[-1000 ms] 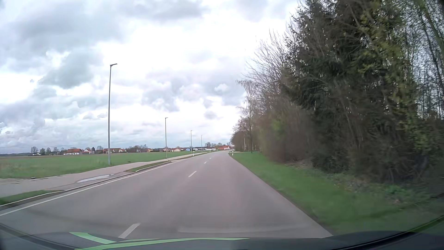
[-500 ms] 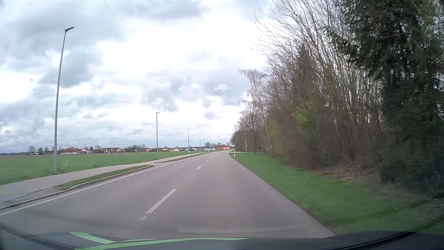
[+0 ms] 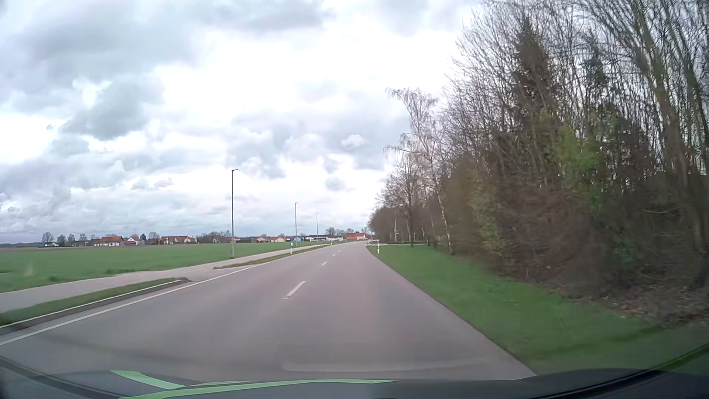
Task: Follow the waypoints while adhering to traffic rules and regulations
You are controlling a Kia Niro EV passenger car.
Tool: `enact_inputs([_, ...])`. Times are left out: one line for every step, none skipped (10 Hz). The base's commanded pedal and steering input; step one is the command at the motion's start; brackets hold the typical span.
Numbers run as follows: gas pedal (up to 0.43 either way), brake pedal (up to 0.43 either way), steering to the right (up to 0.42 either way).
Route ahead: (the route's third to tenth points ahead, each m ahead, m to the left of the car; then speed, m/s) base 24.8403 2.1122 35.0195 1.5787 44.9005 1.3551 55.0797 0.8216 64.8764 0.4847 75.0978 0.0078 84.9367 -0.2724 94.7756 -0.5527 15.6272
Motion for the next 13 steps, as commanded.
enact_inputs([0.000,0.000,0.000])
enact_inputs([0.000,0.000,0.000])
enact_inputs([0.000,0.000,0.000])
enact_inputs([0.000,0.000,0.000])
enact_inputs([0.000,0.000,0.000])
enact_inputs([0.000,0.000,0.000])
enact_inputs([0.000,0.006,0.000])
enact_inputs([0.000,0.012,0.000])
enact_inputs([0.000,0.024,0.000])
enact_inputs([0.000,0.024,0.000])
enact_inputs([0.000,0.030,0.000])
enact_inputs([0.000,0.043,0.000])
enact_inputs([0.000,0.061,0.000])
